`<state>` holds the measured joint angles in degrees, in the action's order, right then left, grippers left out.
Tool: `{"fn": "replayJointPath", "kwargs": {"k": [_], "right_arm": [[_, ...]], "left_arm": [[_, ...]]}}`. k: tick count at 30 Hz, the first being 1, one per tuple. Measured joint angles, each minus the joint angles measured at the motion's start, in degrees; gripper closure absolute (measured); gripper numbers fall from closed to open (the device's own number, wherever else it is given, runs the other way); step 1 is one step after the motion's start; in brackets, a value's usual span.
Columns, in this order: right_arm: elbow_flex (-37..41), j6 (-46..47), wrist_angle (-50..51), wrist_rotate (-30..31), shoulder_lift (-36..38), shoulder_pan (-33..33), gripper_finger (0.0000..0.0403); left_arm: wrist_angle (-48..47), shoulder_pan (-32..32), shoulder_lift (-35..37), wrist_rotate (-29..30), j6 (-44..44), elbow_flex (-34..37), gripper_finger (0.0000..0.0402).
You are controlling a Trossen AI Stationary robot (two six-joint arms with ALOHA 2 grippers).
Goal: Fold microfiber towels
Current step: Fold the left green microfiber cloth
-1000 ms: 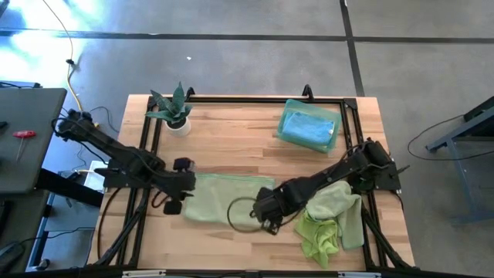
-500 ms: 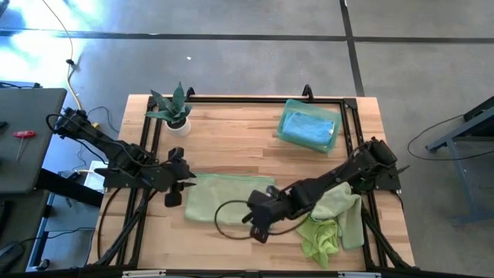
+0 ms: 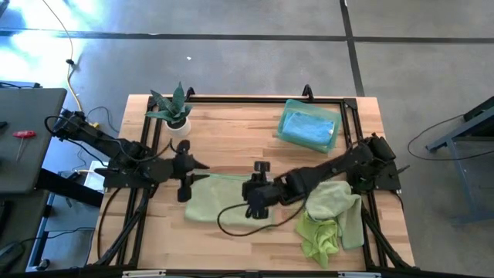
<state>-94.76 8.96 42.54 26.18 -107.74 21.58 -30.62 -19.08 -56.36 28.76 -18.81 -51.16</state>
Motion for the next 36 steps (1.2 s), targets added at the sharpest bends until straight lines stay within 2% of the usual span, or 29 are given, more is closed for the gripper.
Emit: {"fn": "replayJointPath", "kwargs": {"k": [2,4,8,11,16,22,25,28,31,34,36], "right_arm": [[0.0,-1.8,-0.3,-7.3,-0.2,-1.4,0.0249],[0.0,-5.1,-0.3,-11.2,-1.1,-2.1,0.0249],[0.0,-10.6,0.6,-9.3,-5.0,-2.0,0.0249],[0.1,-11.2,0.5,-10.1,-8.5,-1.0,0.0249],[0.0,-8.9,-3.7,-11.9,-9.7,0.7,0.0249],[0.2,-2.6,3.4,-12.6,-8.9,0.8,0.0249],[8.6,1.9,-1.2,-12.8,-4.1,1.4,0.0249],[22.6,8.4,-17.3,-14.0,2.4,2.5,0.0250],[34.1,16.1,-26.5,-14.0,7.6,4.5,0.0250],[40.8,23.2,-28.6,-9.2,12.6,7.1,0.0250],[43.5,27.7,-29.3,-5.4,15.9,8.3,0.0250]], "left_arm": [[4.1,1.2,0.0,0.1,2.1,0.0,0.0294],[7.0,2.2,0.0,0.0,4.4,0.0,0.0294],[9.0,3.4,0.0,-0.2,6.9,0.0,0.0294],[8.8,3.4,0.0,-0.2,7.0,0.0,0.0294],[8.9,3.8,0.0,-0.2,7.6,0.0,0.0294],[11.3,7.6,0.0,0.3,13.8,0.0,0.0294],[13.4,10.2,-0.1,0.3,15.6,0.0,0.0294],[16.6,13.0,-0.1,0.3,16.7,0.0,0.0294],[20.4,16.0,-0.1,0.4,16.0,0.0,0.0294],[21.7,18.9,-0.3,-0.8,12.3,-0.1,0.0294],[19.1,20.6,-1.1,-4.3,8.7,-0.2,0.0294]]}}
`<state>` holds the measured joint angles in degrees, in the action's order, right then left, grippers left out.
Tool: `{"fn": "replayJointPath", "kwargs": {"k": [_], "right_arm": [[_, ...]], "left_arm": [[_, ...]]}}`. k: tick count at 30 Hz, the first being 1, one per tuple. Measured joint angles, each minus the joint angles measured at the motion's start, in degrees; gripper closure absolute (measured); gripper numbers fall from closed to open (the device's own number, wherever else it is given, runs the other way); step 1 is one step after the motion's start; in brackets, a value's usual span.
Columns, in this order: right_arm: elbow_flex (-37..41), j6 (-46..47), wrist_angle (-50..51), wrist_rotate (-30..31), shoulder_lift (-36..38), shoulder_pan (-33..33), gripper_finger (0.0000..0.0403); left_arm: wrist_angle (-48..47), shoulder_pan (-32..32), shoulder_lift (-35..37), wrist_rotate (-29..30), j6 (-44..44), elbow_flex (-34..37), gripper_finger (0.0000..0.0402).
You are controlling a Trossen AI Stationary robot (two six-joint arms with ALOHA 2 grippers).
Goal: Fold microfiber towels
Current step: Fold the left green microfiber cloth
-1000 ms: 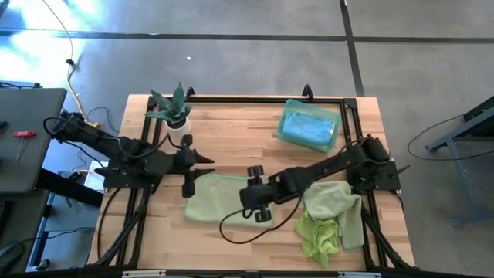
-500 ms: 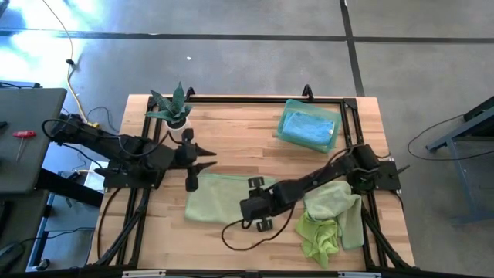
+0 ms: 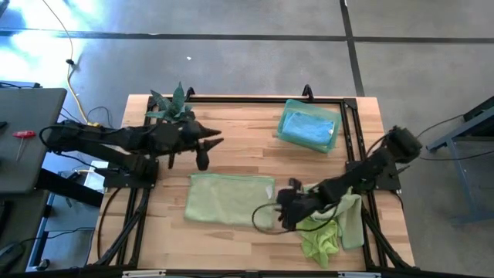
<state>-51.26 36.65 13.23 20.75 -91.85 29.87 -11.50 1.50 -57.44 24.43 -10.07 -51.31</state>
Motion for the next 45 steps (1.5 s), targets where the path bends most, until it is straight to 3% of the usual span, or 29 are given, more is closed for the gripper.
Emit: {"fn": "replayJointPath", "kwargs": {"k": [5,10,14,16,20,26,31,37,41,45], "right_arm": [[5.6,25.4,-0.6,3.9,5.7,-0.3,0.0250],[11.2,49.2,-10.5,5.4,6.4,0.6,0.0250],[12.6,55.4,-23.8,8.3,4.6,2.1,0.0250],[10.8,59.0,-25.1,11.7,3.3,3.1,0.0250],[3.9,65.4,-19.6,13.3,-1.3,4.2,0.0250],[-10.5,76.3,-3.5,0.9,-10.5,4.6,0.0250],[-18.7,79.2,-0.3,-2.0,-15.0,6.7,0.0250],[-22.1,93.8,5.3,-0.5,-19.0,9.4,0.0250],[-22.3,94.5,1.6,-0.8,-20.1,8.5,0.0250],[-22.3,94.5,6.8,0.0,-20.2,5.9,0.0250]], "left_arm": [[-11.7,0.4,-5.7,-9.1,-6.8,0.0,0.0294],[-14.8,-4.3,-12.5,-9.0,-4.9,0.1,0.0300],[-15.1,-7.7,-15.4,-15.2,-3.3,3.3,0.0307],[-12.7,-9.5,-16.0,-16.9,-3.6,5.8,0.0308],[-7.0,-12.2,-14.6,-15.2,-6.8,11.2,0.0310],[3.6,-16.1,-15.6,-13.3,-12.1,18.5,0.0310],[4.5,-19.2,-16.6,-10.4,-14.9,20.6,0.0310],[6.2,-22.5,-21.9,-11.6,-13.9,20.7,0.0310],[9.1,-24.0,-26.1,-8.5,-15.5,20.7,0.0310],[13.7,-24.9,-29.4,-8.6,-16.5,20.7,0.0310]]}}
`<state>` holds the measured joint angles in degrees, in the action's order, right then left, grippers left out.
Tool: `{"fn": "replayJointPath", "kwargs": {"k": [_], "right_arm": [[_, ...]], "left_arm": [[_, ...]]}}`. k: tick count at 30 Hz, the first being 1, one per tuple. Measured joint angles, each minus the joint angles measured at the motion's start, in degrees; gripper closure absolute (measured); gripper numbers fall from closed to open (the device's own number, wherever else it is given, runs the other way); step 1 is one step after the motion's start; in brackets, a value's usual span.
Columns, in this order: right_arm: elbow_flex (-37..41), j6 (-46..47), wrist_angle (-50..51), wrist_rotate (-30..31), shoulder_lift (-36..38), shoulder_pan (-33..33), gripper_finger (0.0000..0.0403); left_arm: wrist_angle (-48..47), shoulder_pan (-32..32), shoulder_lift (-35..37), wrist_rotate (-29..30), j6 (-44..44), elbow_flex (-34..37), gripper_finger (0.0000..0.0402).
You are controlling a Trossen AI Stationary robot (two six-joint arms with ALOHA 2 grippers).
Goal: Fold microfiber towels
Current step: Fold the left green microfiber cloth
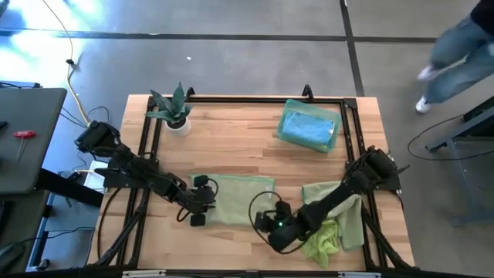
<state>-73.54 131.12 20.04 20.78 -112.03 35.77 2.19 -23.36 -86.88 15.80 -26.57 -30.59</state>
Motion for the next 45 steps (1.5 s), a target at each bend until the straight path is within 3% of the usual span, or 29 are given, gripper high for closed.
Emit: {"fn": "replayJointPath", "kwargs": {"k": [5,9,17,39,45], "right_arm": [[0.1,0.3,2.2,-5.5,-0.2,-0.7,0.0250],[0.1,0.4,1.3,-4.6,-0.2,0.4,0.0250],[0.1,0.4,10.8,-8.4,-0.3,0.4,0.0250],[0.1,-0.3,7.8,-2.5,-4.4,-2.0,0.0251],[0.2,-1.1,6.6,0.1,-4.5,-2.2,0.0285]], "left_arm": [[4.9,-1.1,-1.9,-0.2,-0.5,0.0,0.0310],[6.0,-1.4,-2.0,-0.2,-0.9,0.0,0.0310],[7.2,-1.4,-2.0,0.3,-0.9,0.0,0.0310],[6.7,-1.4,-2.0,-0.4,-2.8,0.0,0.0310],[6.7,-1.4,-2.0,-0.7,-2.8,0.0,0.0310]]}}
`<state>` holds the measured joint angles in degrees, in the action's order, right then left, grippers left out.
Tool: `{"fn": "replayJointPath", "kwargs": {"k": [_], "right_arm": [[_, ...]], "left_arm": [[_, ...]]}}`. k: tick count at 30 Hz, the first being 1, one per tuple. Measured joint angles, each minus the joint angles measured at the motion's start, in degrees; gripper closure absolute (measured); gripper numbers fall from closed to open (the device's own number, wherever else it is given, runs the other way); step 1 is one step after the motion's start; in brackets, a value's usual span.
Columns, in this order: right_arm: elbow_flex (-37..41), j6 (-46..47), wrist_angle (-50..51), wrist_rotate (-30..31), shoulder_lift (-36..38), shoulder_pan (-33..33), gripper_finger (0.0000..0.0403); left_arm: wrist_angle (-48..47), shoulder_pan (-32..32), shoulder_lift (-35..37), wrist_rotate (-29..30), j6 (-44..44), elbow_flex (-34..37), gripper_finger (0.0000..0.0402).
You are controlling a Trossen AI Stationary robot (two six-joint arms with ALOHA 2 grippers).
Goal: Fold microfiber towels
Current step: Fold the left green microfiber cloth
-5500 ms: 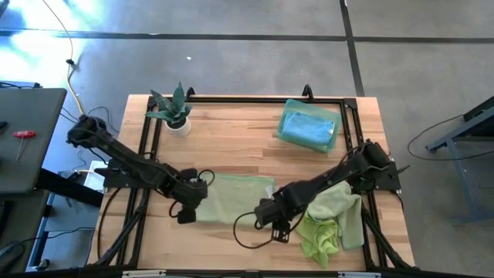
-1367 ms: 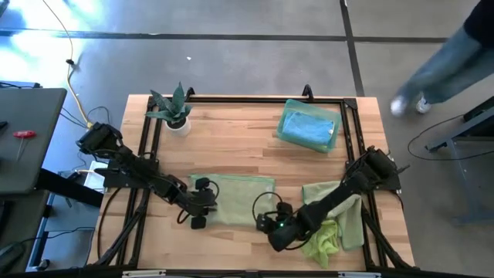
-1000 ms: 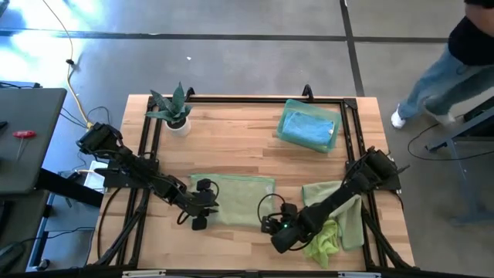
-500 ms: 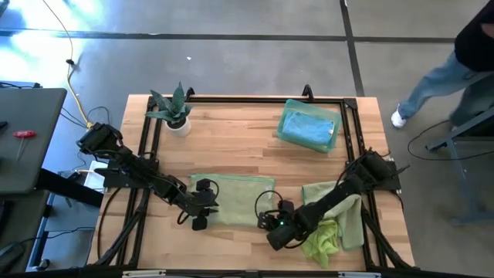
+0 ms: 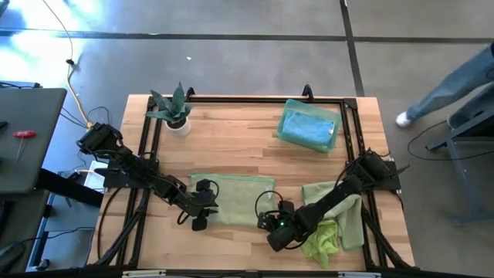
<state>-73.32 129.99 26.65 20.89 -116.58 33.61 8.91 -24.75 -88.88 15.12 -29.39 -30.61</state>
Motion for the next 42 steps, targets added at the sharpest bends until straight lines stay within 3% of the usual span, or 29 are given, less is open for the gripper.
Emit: {"fn": "replayJointPath", "kwargs": {"k": [12,18,27,42], "right_arm": [[0.1,-1.4,-0.6,3.3,-0.3,-0.3,0.0397],[0.2,-2.8,-0.7,5.6,0.8,-1.0,0.0401],[-5.6,-13.7,1.3,-1.3,2.7,-3.7,0.0402],[-13.5,-34.9,-0.9,-4.0,2.8,-14.0,0.0403]], "left_arm": [[0.0,0.0,0.0,-2.5,0.0,0.0,0.0310],[-2.1,0.0,0.1,-4.0,-2.4,0.0,0.0310],[-4.4,0.0,3.7,-4.1,-3.0,0.0,0.0310],[-19.3,-1.3,26.4,0.8,-4.7,0.0,0.0310]]}}
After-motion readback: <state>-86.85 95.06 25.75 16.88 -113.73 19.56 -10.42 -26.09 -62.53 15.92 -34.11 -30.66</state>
